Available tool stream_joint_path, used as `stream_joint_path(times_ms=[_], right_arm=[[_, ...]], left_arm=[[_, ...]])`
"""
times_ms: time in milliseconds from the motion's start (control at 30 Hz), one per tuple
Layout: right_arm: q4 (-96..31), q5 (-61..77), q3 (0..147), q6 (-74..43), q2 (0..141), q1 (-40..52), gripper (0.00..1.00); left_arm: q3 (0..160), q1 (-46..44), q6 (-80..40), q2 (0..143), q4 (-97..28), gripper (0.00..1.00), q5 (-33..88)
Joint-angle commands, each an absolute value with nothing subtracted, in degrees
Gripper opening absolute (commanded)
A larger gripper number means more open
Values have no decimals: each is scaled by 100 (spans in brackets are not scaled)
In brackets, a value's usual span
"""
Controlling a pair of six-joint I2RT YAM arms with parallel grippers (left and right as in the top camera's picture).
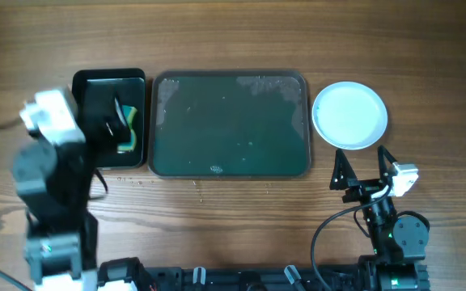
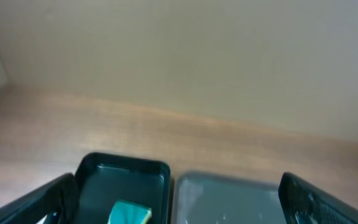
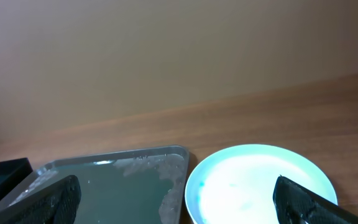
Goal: Clean dirty plates on tray and stack at the side
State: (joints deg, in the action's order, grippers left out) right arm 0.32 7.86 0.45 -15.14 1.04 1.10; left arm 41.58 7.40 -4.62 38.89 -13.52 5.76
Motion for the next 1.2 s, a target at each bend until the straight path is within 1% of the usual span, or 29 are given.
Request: stream_joint_path(times_ms=[0, 233, 533, 567, 1167], right_arm=[[64, 856, 30, -1516, 27, 154, 100], [64, 856, 30, -1516, 27, 154, 100], [64, 856, 30, -1516, 27, 154, 100], [64, 856, 30, -1516, 27, 154, 100], [64, 856, 30, -1516, 27, 154, 100]], left_arm=[[2722, 609, -493, 2932, -690, 100, 856], [956, 399, -491, 1520, -21, 100, 829], [49, 397, -469, 228, -38, 100, 829], [32, 397, -469, 80, -276, 100, 825], [32, 397, -493, 34, -366, 100, 810]])
